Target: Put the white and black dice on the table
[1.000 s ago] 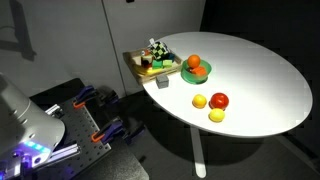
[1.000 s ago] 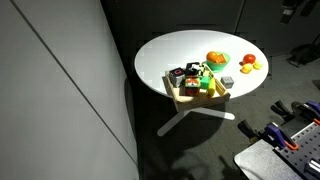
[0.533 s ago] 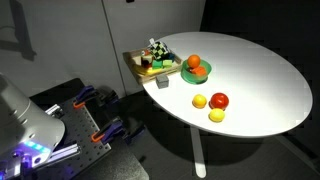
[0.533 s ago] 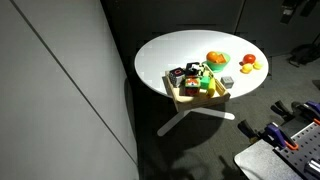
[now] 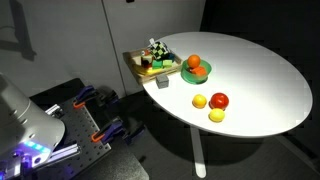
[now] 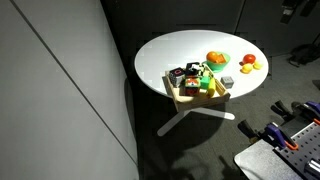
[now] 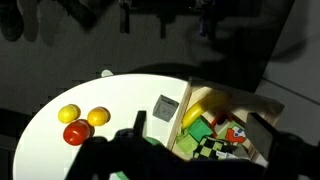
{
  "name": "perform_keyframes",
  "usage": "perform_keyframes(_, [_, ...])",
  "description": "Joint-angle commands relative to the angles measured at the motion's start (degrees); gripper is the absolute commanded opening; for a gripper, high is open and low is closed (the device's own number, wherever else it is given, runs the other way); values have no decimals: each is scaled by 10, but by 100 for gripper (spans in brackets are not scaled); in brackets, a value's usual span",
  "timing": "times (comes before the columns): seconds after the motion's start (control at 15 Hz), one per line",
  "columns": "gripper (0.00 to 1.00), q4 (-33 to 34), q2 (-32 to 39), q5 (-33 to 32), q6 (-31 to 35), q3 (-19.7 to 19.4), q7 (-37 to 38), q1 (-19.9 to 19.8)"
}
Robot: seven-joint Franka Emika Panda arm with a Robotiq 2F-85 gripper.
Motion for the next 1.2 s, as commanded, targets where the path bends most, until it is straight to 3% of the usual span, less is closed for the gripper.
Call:
perform_keyframes(0.0, [100,1,0,2,-1,3,-2,-3])
perform_keyframes(1.13, [100,9,15,7,8,3,5,-3])
